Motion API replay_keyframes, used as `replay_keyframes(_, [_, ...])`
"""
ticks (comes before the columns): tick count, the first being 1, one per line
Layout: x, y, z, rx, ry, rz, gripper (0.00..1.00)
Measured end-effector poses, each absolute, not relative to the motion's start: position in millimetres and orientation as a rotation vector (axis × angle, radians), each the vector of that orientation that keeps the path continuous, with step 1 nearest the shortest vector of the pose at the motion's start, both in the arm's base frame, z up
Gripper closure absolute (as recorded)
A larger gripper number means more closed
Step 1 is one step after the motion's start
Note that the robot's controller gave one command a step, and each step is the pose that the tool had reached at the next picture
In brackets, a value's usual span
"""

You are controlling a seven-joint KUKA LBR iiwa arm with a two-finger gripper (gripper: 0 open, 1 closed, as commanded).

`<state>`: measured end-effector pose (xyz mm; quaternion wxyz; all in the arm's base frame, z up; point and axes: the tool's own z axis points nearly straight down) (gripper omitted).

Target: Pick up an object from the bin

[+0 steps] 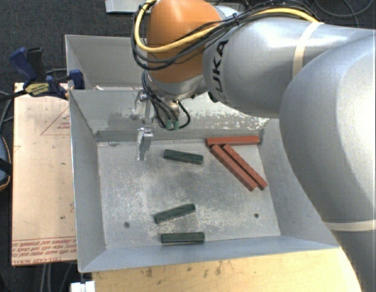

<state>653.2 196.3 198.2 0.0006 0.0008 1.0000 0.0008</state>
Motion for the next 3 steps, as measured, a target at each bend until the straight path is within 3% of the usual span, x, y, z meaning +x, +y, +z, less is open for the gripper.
replay_keyframes(1, [653.2,196,198,0.002,3.140,0.002,0.00])
replay_keyframes(2, [623.7,156,151,-0.150,3.134,0.003,0.00])
replay_keyframes(3, [608.0,146,102,-0.080,3.139,0.001,0.00])
